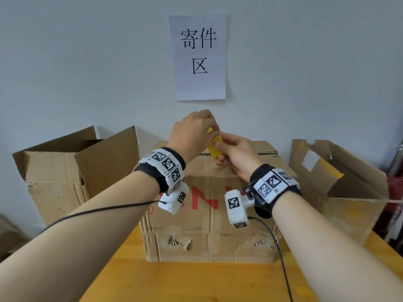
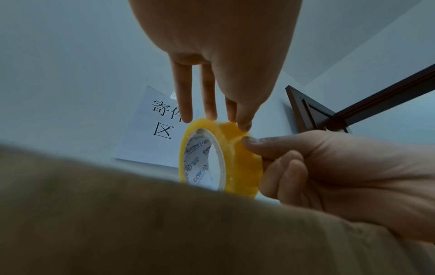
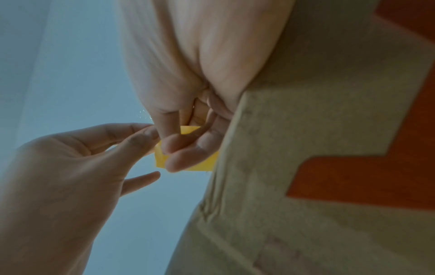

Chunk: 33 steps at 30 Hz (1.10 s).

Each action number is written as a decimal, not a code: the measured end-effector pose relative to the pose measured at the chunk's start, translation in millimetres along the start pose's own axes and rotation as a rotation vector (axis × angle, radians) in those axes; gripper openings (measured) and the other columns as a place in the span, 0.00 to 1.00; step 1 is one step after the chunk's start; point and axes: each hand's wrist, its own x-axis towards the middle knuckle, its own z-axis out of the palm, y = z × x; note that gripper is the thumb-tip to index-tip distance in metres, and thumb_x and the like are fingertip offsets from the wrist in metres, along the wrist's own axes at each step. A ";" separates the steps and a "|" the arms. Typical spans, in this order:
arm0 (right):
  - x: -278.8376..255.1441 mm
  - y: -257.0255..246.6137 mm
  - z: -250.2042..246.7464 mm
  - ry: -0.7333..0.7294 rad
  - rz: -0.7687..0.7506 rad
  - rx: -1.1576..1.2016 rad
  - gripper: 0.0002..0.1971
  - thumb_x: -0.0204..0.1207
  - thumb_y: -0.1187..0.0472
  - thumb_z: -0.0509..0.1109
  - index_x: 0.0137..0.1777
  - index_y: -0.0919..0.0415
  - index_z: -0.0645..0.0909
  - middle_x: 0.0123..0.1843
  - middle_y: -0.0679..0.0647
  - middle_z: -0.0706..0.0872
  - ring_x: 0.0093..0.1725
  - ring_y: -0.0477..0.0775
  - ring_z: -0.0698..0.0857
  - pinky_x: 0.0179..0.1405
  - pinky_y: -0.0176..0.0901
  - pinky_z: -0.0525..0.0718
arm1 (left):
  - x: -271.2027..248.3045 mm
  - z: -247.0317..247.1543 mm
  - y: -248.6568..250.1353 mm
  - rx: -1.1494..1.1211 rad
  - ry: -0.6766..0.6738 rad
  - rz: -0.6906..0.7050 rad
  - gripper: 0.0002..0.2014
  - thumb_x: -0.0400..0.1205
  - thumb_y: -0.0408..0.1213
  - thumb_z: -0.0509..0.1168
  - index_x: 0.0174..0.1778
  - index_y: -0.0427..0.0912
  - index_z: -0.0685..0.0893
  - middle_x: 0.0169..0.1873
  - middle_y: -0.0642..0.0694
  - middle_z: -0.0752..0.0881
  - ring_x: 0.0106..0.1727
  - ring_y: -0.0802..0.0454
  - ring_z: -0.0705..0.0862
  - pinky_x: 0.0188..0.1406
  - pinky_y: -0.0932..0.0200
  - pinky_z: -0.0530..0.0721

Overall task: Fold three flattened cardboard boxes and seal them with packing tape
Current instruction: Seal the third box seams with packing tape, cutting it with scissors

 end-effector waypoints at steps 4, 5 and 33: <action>0.9 0.7 0.3 0.009 0.001 0.009 0.15 0.82 0.71 0.70 0.67 0.61 0.84 0.45 0.58 0.84 0.27 0.49 0.76 0.27 0.39 0.86 | 1.2 1.6 2.7 0.036 -0.046 0.000 0.09 0.87 0.46 0.63 0.51 0.50 0.87 0.58 0.58 0.80 0.61 0.54 0.76 0.40 0.51 0.74; 1.1 0.8 0.6 0.008 0.002 0.017 0.15 0.82 0.72 0.70 0.66 0.61 0.84 0.45 0.59 0.84 0.26 0.49 0.76 0.27 0.39 0.86 | 1.6 2.1 3.0 0.035 -0.055 -0.004 0.09 0.88 0.46 0.62 0.51 0.49 0.87 0.59 0.58 0.79 0.61 0.54 0.76 0.40 0.50 0.76; 4.9 2.9 -1.2 0.029 0.006 0.015 0.12 0.82 0.69 0.71 0.64 0.61 0.85 0.37 0.54 0.84 0.24 0.48 0.77 0.25 0.38 0.85 | 2.1 14.7 -9.1 -0.362 0.061 -0.128 0.02 0.79 0.42 0.74 0.41 0.53 0.90 0.47 0.59 0.81 0.53 0.56 0.80 0.53 0.51 0.80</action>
